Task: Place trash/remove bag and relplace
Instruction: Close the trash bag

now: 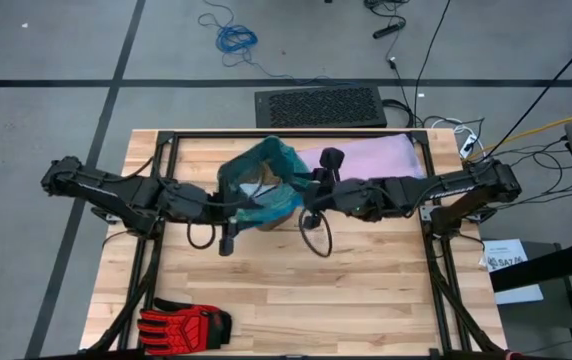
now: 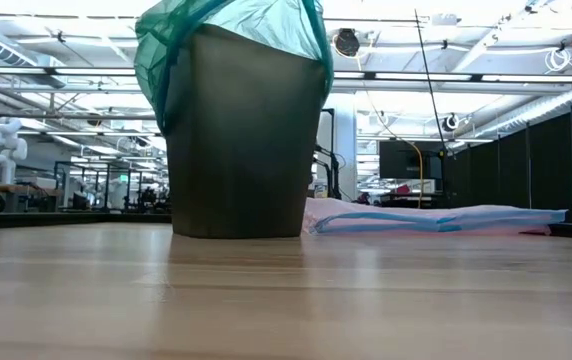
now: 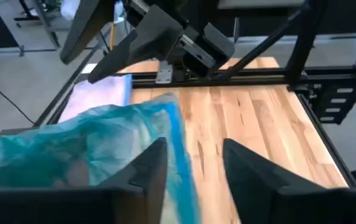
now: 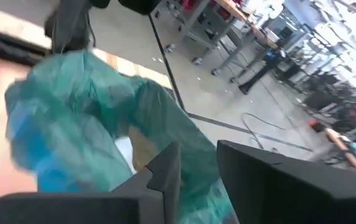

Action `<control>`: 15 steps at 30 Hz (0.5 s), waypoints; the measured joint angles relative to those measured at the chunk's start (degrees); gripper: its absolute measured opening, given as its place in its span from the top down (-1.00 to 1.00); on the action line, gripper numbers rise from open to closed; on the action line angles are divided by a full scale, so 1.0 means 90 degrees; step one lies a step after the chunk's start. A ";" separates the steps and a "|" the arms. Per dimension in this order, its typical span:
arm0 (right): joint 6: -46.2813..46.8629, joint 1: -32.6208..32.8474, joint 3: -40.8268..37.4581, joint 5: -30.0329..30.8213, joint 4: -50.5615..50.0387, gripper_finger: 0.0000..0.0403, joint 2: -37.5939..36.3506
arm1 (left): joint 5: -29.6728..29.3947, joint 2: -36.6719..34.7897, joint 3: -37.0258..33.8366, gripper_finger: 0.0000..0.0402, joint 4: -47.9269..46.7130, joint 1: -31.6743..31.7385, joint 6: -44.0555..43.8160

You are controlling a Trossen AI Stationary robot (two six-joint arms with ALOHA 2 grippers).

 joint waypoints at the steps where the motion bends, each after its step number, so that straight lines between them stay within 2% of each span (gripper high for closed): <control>1: -0.0013 0.0058 0.0000 0.0165 -0.0081 0.45 0.0001 | -0.0004 0.0066 0.0000 0.12 -0.0007 -0.0039 -0.0006; 6: 0.0166 0.0238 0.0000 0.0753 -0.0439 0.26 0.0001 | -0.0795 0.0511 0.0000 -0.17 -0.0211 -0.0062 -0.0154; 10: 0.0354 0.0336 0.0000 0.1042 -0.0573 0.12 0.0001 | -0.1398 0.0821 0.0000 -0.33 -0.0366 0.0059 -0.0170; 13: 0.0376 0.0402 0.0000 0.1112 -0.0606 0.04 0.0001 | -0.1473 0.0997 0.0000 -0.33 -0.0374 0.0139 -0.0171; 15: 0.0419 0.0418 0.0000 0.1124 -0.0682 0.02 0.0001 | -0.1656 0.1028 0.0000 -0.26 -0.0389 0.0160 -0.0254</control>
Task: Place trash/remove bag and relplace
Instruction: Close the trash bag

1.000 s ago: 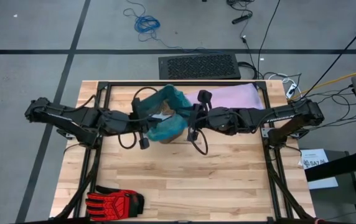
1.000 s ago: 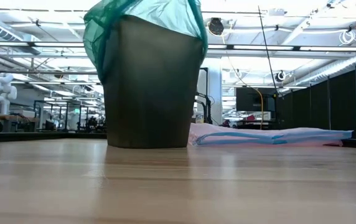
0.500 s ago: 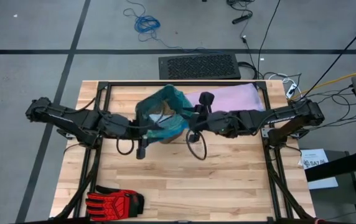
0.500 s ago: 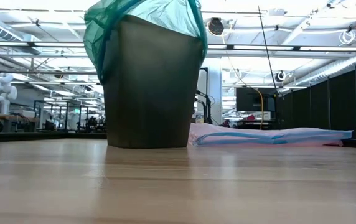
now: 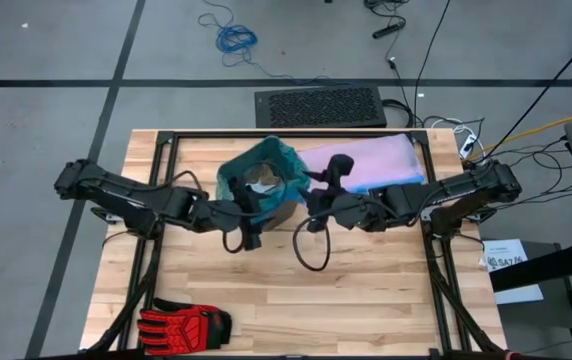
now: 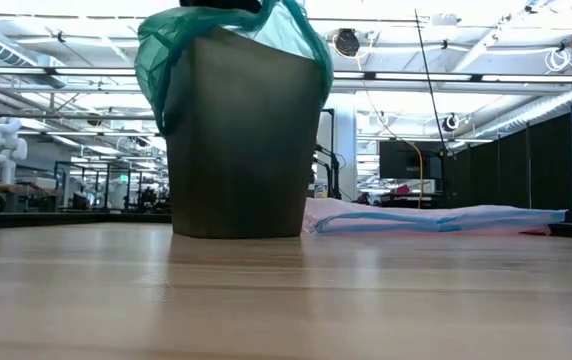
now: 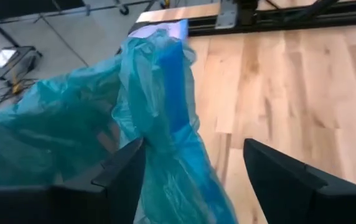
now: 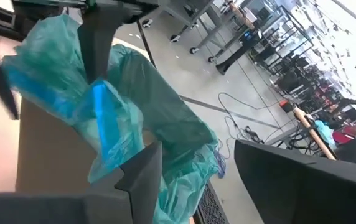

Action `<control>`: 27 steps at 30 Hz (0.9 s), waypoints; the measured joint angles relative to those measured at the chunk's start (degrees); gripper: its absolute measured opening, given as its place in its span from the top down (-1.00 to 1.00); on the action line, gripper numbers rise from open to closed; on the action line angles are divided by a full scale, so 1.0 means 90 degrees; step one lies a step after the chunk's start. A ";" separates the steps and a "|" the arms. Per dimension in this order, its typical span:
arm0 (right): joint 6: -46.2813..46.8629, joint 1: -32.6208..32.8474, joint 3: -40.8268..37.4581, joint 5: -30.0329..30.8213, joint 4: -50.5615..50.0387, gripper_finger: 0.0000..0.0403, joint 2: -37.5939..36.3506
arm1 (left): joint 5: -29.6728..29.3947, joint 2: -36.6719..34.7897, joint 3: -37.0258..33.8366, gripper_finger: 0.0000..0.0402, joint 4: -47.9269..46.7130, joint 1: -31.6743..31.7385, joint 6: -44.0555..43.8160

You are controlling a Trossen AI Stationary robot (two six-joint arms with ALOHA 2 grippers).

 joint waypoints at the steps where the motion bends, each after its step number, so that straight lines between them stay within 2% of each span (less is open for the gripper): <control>1: 0.0103 0.0017 0.0000 0.0002 -0.0099 0.01 0.0000 | -0.0106 0.0000 0.0000 -0.20 -0.0012 0.0000 -0.0070; 4: 0.0730 0.0023 0.0000 -0.0043 -0.0730 0.03 0.0000 | -0.0279 -0.0073 0.0143 0.10 -0.0210 -0.0009 -0.0086; 9: 0.2206 0.0187 0.0000 -0.0386 -0.2052 0.09 0.0000 | -0.0145 -0.0183 0.0735 0.84 -0.0859 -0.0017 -0.0073; 10: 0.2417 0.0255 0.0000 -0.0400 -0.2130 0.10 0.0000 | -0.0049 -0.0181 0.0839 0.92 -0.0990 -0.0017 -0.0066; 13: 0.2726 0.0437 -0.0123 -0.0345 -0.1925 0.09 -0.0002 | -0.0008 -0.0176 0.1108 0.96 -0.1216 -0.0019 -0.0049; 18: 0.2839 0.0464 -0.0808 -0.0145 -0.0886 0.01 -0.0002 | 0.0007 -0.0177 0.1359 0.99 -0.1375 -0.0027 -0.0027; 24: 0.2863 0.0249 -0.1842 0.1021 0.0956 -0.08 0.0000 | 0.0012 -0.0176 0.1416 0.99 -0.1466 -0.0111 -0.0026; 27: 0.2796 0.0053 -0.2345 0.0825 0.1888 -0.07 0.0000 | 0.0010 -0.0176 0.1416 1.00 -0.1460 -0.0163 -0.0025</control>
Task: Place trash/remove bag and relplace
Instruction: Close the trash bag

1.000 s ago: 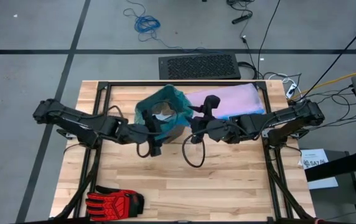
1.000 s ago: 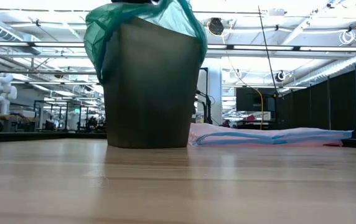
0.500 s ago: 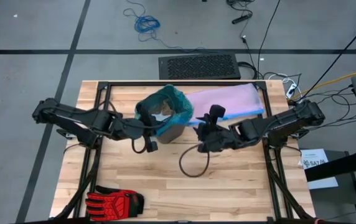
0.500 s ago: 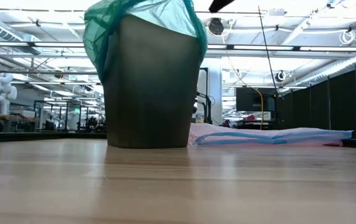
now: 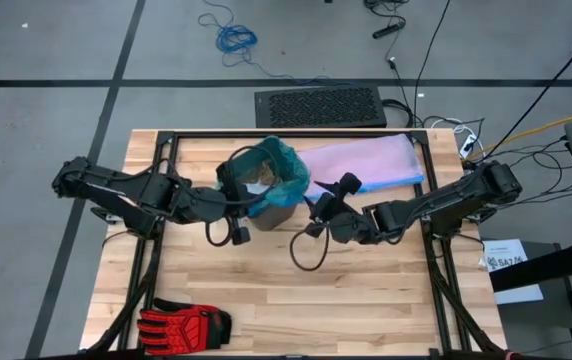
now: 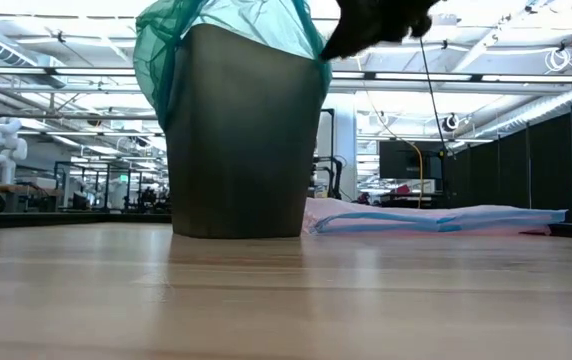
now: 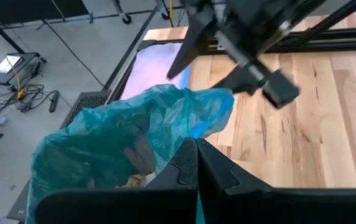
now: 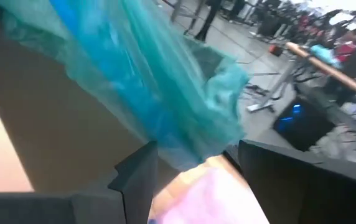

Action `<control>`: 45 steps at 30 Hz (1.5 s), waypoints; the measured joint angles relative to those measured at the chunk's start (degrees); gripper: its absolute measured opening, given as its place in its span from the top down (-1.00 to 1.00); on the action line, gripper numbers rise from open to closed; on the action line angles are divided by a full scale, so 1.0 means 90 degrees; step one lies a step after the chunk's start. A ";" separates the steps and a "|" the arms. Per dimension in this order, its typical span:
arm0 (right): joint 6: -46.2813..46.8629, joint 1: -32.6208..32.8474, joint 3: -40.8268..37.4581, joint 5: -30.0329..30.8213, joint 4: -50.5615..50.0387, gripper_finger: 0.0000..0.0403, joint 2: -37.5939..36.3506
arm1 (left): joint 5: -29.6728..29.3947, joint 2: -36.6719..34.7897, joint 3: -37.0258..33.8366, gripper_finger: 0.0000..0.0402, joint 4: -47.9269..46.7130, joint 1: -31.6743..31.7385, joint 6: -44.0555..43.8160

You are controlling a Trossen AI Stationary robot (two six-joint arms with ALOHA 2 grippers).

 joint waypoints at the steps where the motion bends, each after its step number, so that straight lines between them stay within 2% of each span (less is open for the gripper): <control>1: -0.0016 -0.0077 -0.0151 -0.0160 0.0272 -0.06 0.0000 | 0.0000 0.0000 0.0000 1.00 0.0002 -0.0013 0.0000; 5: -0.0138 -0.0363 -0.0652 -0.0659 0.1121 -0.03 0.0002 | 0.0001 0.0000 0.0000 1.00 0.0013 -0.0024 -0.0005; 10: -0.0811 -0.0611 -0.0815 -0.1197 0.1876 0.05 0.0002 | 0.0191 0.0000 0.0158 1.00 0.0027 -0.0022 0.0003; 13: -0.1089 -0.0667 -0.0817 -0.1220 0.1966 0.26 0.0002 | 0.0398 0.0000 0.0256 1.00 0.0019 -0.0053 0.0005; 18: -0.1623 -0.0573 -0.0817 -0.1204 0.1961 0.89 0.0002 | 0.0615 0.0000 0.0323 1.00 -0.0059 -0.0244 0.0007; 23: -0.2199 -0.0145 -0.0810 -0.1214 0.1925 0.99 0.0002 | 0.0734 0.0000 0.0325 1.00 -0.0336 -0.0494 -0.0035; 27: -0.2325 0.0303 -0.0447 -0.1221 0.1196 1.00 0.0002 | 0.0915 -0.0017 0.0325 1.00 -0.0424 -0.0739 -0.0059; 35: -0.2123 0.0868 0.0920 -0.1270 -0.1602 1.00 0.0002 | 0.1146 -0.0184 0.0325 1.00 -0.0413 -0.1208 -0.0349; 37: -0.2279 0.0880 0.1286 -0.1464 -0.2282 1.00 0.0002 | 0.1171 -0.0216 0.0325 1.00 -0.0409 -0.1286 -0.0393; 41: -0.3029 0.0712 0.1938 -0.2098 -0.3095 1.00 0.0000 | 0.1341 -0.0219 0.0325 1.00 -0.0410 -0.1407 -0.0396; 45: -0.4314 0.0428 0.2379 -0.2432 -0.3221 1.00 0.0000 | 0.1536 -0.0219 0.0325 1.00 -0.0409 -0.1445 -0.0397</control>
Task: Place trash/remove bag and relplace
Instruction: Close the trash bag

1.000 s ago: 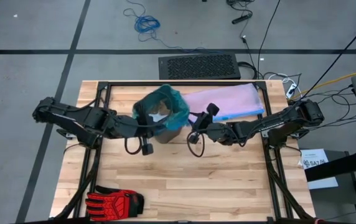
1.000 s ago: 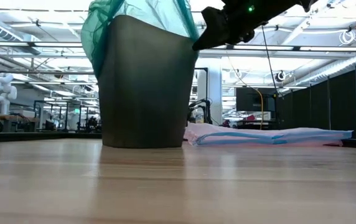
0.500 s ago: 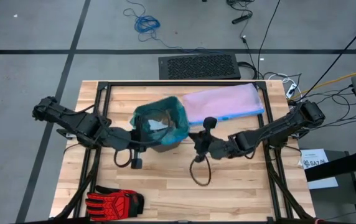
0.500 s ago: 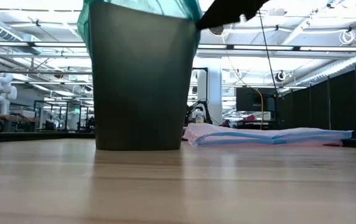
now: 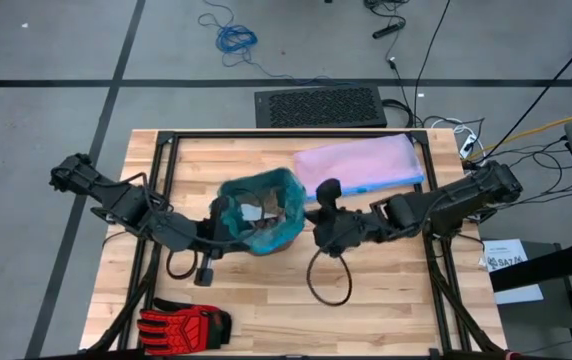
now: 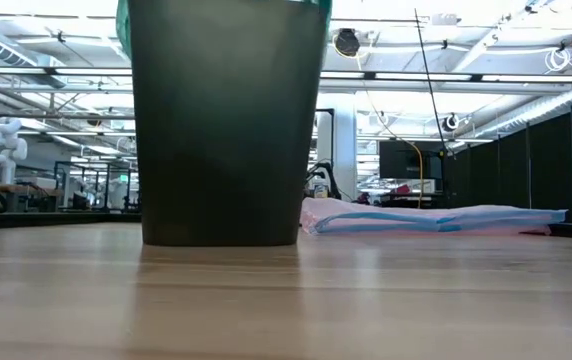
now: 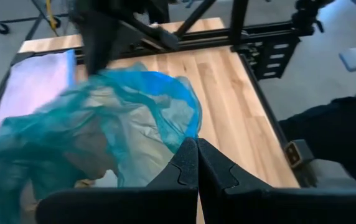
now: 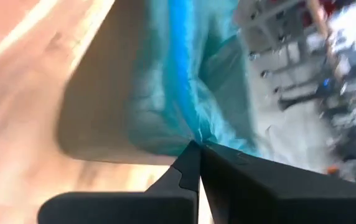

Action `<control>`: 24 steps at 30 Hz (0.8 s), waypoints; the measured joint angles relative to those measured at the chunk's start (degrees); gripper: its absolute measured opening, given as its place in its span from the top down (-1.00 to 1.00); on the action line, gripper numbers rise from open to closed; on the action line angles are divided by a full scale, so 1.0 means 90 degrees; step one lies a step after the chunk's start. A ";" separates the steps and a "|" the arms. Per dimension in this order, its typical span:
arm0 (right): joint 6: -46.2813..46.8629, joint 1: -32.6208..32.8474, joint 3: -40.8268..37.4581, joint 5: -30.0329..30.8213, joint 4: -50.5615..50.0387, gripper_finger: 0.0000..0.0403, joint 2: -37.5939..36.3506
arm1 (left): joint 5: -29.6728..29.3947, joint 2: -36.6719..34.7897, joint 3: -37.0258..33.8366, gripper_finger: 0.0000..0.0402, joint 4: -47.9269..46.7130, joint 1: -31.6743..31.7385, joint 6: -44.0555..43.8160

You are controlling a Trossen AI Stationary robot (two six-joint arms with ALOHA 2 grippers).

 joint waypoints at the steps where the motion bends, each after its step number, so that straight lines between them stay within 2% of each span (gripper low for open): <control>1: -0.0353 -0.0093 0.0086 -0.0009 0.0037 1.00 0.0000 | 0.0031 0.0000 0.0000 1.00 -0.0002 0.0000 -0.0001; 4: -0.1326 -0.0461 0.0315 -0.0281 0.0129 1.00 0.0000 | 0.0112 0.0000 0.0000 1.00 0.0000 0.0007 -0.0001; 6: -0.1911 -0.0746 0.0436 -0.0700 0.0259 1.00 -0.0001 | 0.0184 0.0000 0.0000 1.00 0.0002 0.0005 -0.0012; 10: -0.2897 -0.1325 0.0507 -0.1876 0.0468 1.00 -0.0002 | 0.0410 0.0000 0.0000 1.00 0.0000 0.0005 -0.0161; 13: -0.3177 -0.1693 0.0507 -0.2823 0.0569 1.00 0.0019 | 0.0470 0.0005 0.0000 1.00 0.0000 0.0005 -0.0162; 16: -0.2759 -0.1888 0.0505 -0.3132 0.0624 1.00 0.0058 | 0.0474 0.0005 0.0000 1.00 0.0000 0.0007 -0.0161; 20: -0.1393 -0.1929 0.0505 -0.2575 0.0977 0.98 -0.0022 | 0.0466 0.0007 0.0000 1.00 0.0000 0.0014 -0.0160; 24: -0.0154 -0.1937 0.0505 -0.2214 0.0960 0.84 -0.0252 | 0.0471 0.0007 0.0000 1.00 -0.0001 0.0063 -0.0159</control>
